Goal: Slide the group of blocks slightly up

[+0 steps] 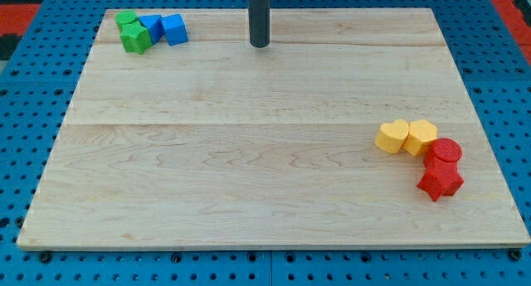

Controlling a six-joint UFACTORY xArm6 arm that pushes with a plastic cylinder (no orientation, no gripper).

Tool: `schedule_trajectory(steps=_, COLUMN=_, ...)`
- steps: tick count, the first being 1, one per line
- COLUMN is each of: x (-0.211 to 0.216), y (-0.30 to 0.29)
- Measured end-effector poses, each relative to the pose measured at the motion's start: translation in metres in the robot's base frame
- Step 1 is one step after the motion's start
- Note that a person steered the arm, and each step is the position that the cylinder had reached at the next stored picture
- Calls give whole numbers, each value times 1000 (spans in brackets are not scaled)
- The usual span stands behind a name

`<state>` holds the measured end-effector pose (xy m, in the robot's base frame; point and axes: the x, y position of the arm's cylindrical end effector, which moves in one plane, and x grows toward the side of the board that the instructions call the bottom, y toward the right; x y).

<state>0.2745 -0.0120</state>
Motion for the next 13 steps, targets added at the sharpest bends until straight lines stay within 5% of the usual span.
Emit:
schedule_trajectory(steps=1, x=0, y=0)
schedule_trajectory(steps=3, x=22, y=144)
schedule_trajectory(steps=5, x=124, y=302)
schedule_trajectory(steps=7, x=161, y=355)
schedule_trajectory(steps=10, x=274, y=312)
schedule_trajectory(steps=12, x=257, y=221)
schedule_trajectory(steps=13, x=247, y=224)
